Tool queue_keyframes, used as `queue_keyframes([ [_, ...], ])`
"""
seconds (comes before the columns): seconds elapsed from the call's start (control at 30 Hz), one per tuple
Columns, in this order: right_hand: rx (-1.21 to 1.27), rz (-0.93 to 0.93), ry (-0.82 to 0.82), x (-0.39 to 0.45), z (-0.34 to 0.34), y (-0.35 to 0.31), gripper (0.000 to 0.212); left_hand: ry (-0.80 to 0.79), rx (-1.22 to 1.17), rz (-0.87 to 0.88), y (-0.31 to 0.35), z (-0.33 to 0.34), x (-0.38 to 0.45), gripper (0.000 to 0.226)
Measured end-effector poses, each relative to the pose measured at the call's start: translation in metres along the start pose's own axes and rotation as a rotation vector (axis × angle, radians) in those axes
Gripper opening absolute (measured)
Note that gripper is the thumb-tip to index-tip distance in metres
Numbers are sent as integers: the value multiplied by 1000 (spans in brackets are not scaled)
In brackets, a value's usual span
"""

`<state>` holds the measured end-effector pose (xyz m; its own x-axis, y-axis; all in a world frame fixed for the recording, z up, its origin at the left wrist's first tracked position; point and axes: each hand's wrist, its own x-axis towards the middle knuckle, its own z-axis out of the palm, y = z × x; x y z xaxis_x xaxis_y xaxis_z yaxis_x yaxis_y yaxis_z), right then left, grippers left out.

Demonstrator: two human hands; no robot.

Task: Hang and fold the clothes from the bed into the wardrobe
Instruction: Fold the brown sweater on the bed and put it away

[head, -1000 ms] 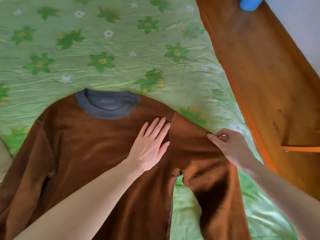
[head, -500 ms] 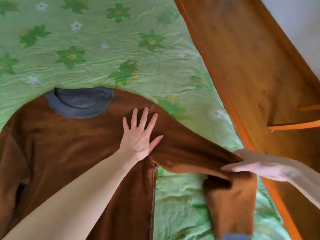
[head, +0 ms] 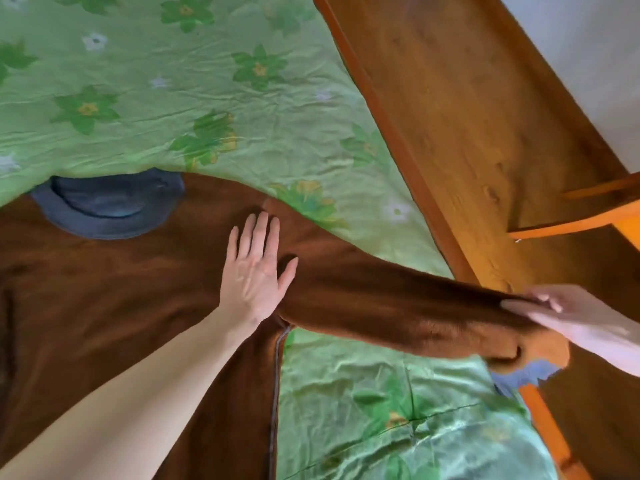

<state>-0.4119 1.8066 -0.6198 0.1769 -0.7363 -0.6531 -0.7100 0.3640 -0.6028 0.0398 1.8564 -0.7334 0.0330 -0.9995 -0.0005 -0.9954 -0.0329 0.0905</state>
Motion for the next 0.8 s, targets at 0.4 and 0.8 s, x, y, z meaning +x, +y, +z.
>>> queue_keyframes([
  [0.4, -79, 64, -28, -20, 2, 25, 38, -70, -173, 177, 74, 6, -31, 70],
  [0.8, -27, 232, 37, -25, -3, 58, 58, -78, -78, 735, 94, 7, -37, 55],
])
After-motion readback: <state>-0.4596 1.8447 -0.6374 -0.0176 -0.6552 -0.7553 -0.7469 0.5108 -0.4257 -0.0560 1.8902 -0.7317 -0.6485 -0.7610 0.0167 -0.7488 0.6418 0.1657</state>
